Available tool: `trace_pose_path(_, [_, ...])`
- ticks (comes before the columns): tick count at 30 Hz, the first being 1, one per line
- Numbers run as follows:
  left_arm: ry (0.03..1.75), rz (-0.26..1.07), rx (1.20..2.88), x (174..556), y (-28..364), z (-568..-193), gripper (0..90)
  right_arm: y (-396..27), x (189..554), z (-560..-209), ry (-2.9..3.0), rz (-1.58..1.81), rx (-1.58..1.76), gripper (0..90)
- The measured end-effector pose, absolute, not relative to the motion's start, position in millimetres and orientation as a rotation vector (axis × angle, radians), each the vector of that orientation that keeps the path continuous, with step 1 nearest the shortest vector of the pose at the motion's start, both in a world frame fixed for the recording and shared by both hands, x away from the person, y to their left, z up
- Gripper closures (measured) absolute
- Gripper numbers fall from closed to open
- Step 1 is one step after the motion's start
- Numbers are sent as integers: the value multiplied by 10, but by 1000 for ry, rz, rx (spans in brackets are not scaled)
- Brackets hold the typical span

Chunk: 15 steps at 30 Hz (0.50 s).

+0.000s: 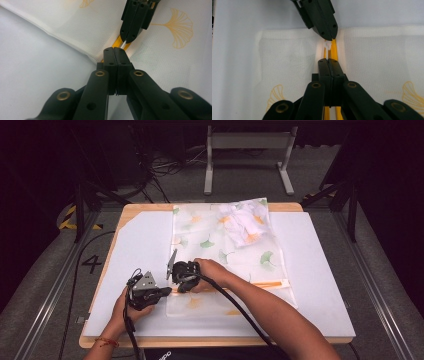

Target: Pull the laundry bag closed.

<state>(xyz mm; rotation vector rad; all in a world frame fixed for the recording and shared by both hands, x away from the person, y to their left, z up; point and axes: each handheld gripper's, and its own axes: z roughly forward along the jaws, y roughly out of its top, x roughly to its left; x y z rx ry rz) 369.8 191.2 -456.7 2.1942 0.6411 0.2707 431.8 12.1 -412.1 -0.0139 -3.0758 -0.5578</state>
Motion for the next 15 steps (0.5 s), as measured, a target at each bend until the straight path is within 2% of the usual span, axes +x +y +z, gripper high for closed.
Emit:
trace_pose_path(1, [633, 274, 2193, 3693, 1915, -4567, 860, 118, 4319, -4126, -3075, -560, -10, 898])
trace_pose_path(4, [643, 273, 2198, 3696, 1908, -4569, 900, 121, 4327, -4139, -3059, -553, -12, 896])
trace_pose_path(9, [651, 245, 2196, 3718, 1919, -4570, 900, 205, 4307, -4163, -3070, -530, 9, 888])
trace_pose_path(15, [653, 246, 2191, 3718, 1918, -4573, 900, 294, 4323, -4170, -3030, -486, 17, 827])
